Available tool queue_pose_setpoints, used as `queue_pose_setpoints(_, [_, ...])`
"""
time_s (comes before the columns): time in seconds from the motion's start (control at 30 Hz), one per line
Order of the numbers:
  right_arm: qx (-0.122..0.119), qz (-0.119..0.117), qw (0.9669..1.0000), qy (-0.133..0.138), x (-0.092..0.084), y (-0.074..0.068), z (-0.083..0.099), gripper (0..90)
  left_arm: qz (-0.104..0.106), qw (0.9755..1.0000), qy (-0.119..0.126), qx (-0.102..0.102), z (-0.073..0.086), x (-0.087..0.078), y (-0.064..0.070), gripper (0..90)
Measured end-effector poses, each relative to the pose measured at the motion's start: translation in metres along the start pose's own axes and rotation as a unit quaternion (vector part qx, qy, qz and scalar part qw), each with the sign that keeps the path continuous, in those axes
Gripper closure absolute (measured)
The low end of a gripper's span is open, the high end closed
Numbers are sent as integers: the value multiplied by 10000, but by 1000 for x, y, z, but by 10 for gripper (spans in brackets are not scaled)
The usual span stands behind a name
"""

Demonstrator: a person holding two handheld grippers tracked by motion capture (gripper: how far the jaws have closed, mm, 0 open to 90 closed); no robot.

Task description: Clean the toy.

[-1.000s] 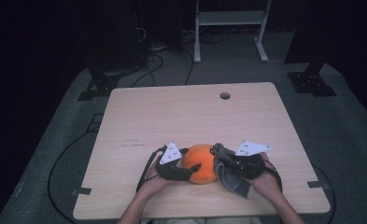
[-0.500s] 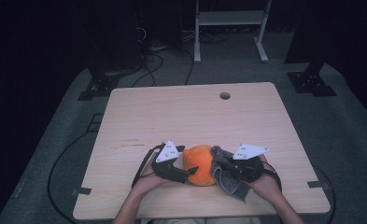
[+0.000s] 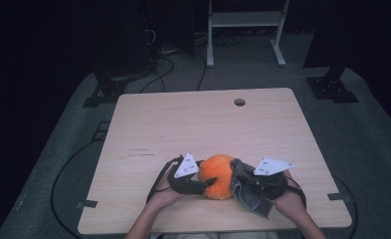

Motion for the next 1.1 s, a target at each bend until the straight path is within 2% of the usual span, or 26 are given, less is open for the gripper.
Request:
queue_pose_setpoints(0.03, [59, 16, 9998, 193, -4, 0, -4, 756, -42, 9998, -12, 188, -2, 1, 2, 371])
queue_pose_setpoints(0.07, [163, -64, 9986, 491, -7, 0, -13, 756, 32, 9996, -81, 280, 0, 5, 3, 358])
queue_pose_setpoints(0.13, [157, -80, 9986, 501, -5, -1, -16, 755, 28, 9996, -60, 265, 2, 6, 3, 326])
queue_pose_setpoints(0.17, [14, -62, 9996, 284, 7, -3, -15, 752, 147, 9998, -66, 81, 5, 6, -1, 306])
queue_pose_setpoints(0.2, [-37, -70, 9998, 190, 13, -4, -11, 752, 147, 9998, -66, 81, 5, 6, -1, 284])
queue_pose_setpoints(0.27, [17, -178, 9997, 179, 20, -2, -7, 753, 308, 9989, -155, -307, 7, 5, -6, 194])
queue_pose_setpoints(0.3, [76, -194, 9996, 196, 21, -1, -7, 753, 409, 9975, -149, -564, 7, 6, -7, 149])
queue_pose_setpoints(0.33, [128, -201, 9995, 203, 21, -1, -7, 753, 383, 9966, -114, -726, 6, 6, -8, 126])
queue_pose_setpoints(0.4, [133, -211, 9994, 222, 21, -5, -6, 753, 328, 9962, -127, -792, 5, 7, -8, 145])
queue_pose_setpoints(0.43, [99, -212, 9995, 210, 21, -7, -5, 753, 160, 9976, -159, -657, 5, 7, -7, 187])
queue_pose_setpoints(0.47, [30, -176, 9997, 195, 21, -8, -5, 753, 90, 9981, -165, -591, 6, 7, -6, 242])
queue_pose_setpoints(0.53, [25, -173, 9997, 183, 20, -9, -4, 753, 86, 9981, -176, -576, 6, 7, -4, 311])
queue_pose_setpoints(0.57, [59, -141, 9997, 169, 17, -3, -2, 752, -45, 9985, -237, -490, 8, 7, -4, 327])
queue_pose_setpoints(0.67, [135, 13, 9999, 4, 17, 6, 6, 751, -16, 9984, -238, -505, 10, 7, -5, 338])
queue_pose_setpoints(0.7, [365, 89, 9991, -173, 18, 18, 18, 752, 23, 9983, -218, -544, 13, 6, -7, 339])
queue_pose_setpoints(0.73, [486, 80, 9985, -258, 18, 23, 23, 752, 53, 9983, -180, -545, 14, 6, -8, 341])
queue_pose_setpoints(0.8, [548, 74, 9980, -306, 18, 26, 26, 752, 69, 9983, -170, -550, 15, 6, -8, 343])
queue_pose_setpoints(0.83, [583, 66, 9979, -286, 18, 27, 27, 752, 89, 9986, -198, -486, 15, 6, -7, 343])
queue_pose_setpoints(0.9, [575, 2, 9983, 58, 12, 23, 14, 752, 162, 9992, -203, -306, 15, 7, -3, 342])
queue_pose_setpoints(0.97, [568, -174, 9974, 413, 7, 17, 1, 750, 248, 9994, -233, -111, 15, 8, 1, 336])
queue_pose_setpoints(1.0, [568, -174, 9974, 413, 7, 17, 1, 750, 248, 9994, -233, -111, 15, 8, 1, 334])
queue_pose_setpoints(1.03, [468, -243, 9975, 475, 8, 13, -6, 747, 241, 9994, -258, 46, 14, 8, 6, 333])
queue_pose_setpoints(1.1, [454, -260, 9979, 378, 13, 14, -1, 747, 233, 9993, -257, 103, 15, 7, 7, 333])
Point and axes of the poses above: each handheld gripper's, and its own axes: x roughly forward along the jaws, z roughly out of its underside, y roughly to its right, the point moved 3 cm from there along x, roughly forward along the jaws, and after that the axes turned 9 degrees about -x, right-handed, at the moved point
